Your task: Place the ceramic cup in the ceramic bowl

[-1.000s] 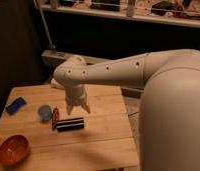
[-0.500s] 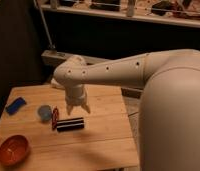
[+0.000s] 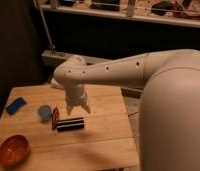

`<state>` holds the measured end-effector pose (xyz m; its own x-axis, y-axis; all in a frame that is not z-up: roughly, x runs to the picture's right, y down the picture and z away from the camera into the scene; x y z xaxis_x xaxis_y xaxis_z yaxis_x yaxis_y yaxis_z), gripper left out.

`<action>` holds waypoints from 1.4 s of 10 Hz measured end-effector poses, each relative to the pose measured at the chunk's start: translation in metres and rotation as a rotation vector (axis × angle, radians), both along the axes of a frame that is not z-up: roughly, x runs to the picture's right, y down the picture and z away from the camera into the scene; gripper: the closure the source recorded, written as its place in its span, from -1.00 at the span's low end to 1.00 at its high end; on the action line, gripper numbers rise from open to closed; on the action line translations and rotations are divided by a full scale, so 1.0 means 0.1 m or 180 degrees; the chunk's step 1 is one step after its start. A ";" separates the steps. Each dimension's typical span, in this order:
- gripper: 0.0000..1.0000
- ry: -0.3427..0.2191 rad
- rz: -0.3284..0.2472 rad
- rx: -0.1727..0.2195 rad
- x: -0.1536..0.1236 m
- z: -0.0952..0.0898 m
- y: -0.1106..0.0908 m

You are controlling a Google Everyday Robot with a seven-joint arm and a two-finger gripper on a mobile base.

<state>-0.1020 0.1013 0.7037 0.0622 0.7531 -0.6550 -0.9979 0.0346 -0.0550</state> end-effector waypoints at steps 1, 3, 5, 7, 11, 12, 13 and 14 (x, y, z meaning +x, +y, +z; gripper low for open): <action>-0.30 0.0000 0.0001 0.0000 0.00 0.00 0.00; -0.30 -0.0065 0.0027 0.0076 -0.06 0.02 -0.06; -0.30 -0.0153 0.0039 0.0171 -0.15 0.08 -0.14; -0.30 -0.0239 0.0010 0.0271 -0.27 0.15 -0.21; -0.30 -0.0404 -0.0135 0.0360 -0.66 0.28 -0.30; -0.30 -0.0411 -0.0181 0.0363 -0.73 0.30 -0.31; -0.30 -0.0440 -0.0236 0.0368 -0.86 0.34 -0.33; -0.30 -0.0456 -0.0267 0.0359 -0.94 0.36 -0.33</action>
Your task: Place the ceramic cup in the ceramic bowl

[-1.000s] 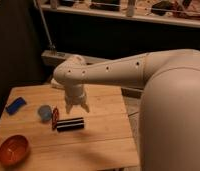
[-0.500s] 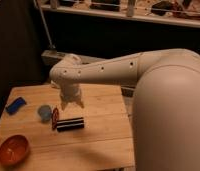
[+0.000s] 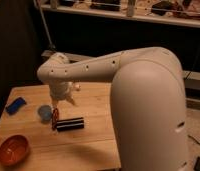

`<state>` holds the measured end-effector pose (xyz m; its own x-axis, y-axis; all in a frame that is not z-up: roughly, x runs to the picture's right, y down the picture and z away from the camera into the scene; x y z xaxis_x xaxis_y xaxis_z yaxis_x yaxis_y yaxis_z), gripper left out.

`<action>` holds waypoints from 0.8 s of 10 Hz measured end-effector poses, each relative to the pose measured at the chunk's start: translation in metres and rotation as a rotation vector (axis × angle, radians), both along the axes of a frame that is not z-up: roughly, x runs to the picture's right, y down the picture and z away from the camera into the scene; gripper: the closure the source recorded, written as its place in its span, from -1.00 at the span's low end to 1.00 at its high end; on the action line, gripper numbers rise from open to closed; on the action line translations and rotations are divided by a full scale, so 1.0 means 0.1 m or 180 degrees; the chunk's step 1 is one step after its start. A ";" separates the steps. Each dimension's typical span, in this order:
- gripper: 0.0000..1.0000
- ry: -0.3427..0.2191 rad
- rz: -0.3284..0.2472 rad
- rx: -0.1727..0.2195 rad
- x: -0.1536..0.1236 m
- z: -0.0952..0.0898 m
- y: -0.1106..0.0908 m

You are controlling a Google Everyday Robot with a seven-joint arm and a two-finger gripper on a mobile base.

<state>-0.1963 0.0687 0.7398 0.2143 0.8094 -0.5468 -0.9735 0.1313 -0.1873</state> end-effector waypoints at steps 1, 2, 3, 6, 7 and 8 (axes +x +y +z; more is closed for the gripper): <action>-0.30 -0.0022 -0.0025 -0.0006 -0.11 0.04 -0.01; -0.30 -0.0024 -0.0061 -0.0007 -0.21 0.11 -0.01; -0.30 -0.0033 -0.0089 -0.0009 -0.29 0.15 -0.01; -0.30 -0.0148 -0.0247 0.0075 -0.58 0.31 0.03; -0.30 -0.0176 -0.0287 0.0118 -0.64 0.35 0.03; -0.30 -0.0204 -0.0329 0.0164 -0.69 0.41 0.05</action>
<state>-0.2653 0.0734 0.7803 0.3311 0.8078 -0.4876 -0.9406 0.2412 -0.2391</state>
